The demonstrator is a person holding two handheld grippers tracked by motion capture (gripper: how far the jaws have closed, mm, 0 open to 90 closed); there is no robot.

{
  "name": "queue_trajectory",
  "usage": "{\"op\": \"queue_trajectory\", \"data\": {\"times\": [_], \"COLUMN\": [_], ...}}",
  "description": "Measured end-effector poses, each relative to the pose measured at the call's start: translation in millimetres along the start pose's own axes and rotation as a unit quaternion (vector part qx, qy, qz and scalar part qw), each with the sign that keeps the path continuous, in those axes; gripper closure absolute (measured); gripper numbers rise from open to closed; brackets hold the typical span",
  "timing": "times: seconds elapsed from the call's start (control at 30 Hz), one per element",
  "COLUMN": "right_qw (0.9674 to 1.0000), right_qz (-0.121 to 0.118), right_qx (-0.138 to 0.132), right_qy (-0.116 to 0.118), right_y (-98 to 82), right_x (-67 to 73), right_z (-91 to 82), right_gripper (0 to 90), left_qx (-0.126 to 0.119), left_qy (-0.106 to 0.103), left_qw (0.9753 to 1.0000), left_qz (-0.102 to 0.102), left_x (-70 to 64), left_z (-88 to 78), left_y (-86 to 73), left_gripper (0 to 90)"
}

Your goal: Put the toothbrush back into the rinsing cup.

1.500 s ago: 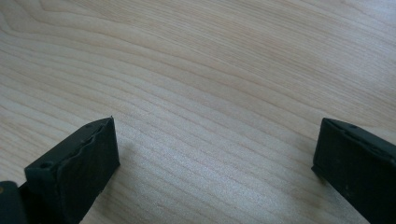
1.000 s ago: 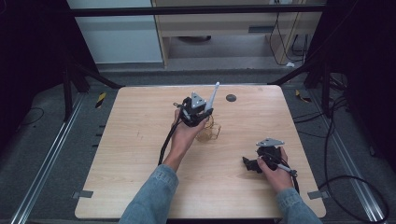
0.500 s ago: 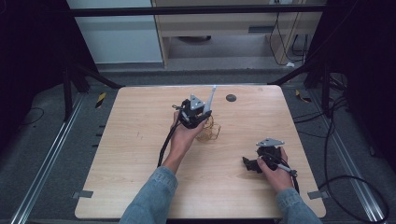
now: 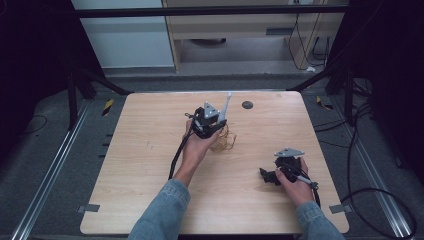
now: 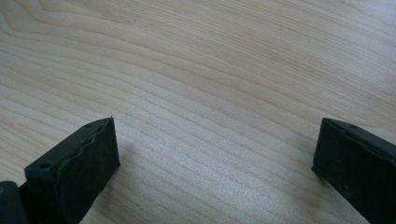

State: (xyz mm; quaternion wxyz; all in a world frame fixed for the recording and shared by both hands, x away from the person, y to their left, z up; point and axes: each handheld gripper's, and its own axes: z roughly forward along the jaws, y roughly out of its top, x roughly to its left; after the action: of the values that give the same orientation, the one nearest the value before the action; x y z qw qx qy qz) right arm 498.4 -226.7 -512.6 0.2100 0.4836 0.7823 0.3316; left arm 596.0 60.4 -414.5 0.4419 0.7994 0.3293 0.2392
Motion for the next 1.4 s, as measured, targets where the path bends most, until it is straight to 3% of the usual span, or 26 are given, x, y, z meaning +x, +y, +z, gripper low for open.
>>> {"op": "queue_trajectory", "data": {"times": [1.4], "right_qw": [1.0], "right_qz": [0.0], "right_qx": [0.0], "right_qy": [0.0], "right_y": [0.0], "right_x": [0.0], "right_z": [0.0], "right_gripper": [0.3], "left_qx": [0.013], "left_qy": [0.001], "left_qw": [0.9999], "left_qz": [0.006], "left_x": [-2.4], "left_z": [2.3], "left_y": [-3.7], "left_gripper": [66.3]}}
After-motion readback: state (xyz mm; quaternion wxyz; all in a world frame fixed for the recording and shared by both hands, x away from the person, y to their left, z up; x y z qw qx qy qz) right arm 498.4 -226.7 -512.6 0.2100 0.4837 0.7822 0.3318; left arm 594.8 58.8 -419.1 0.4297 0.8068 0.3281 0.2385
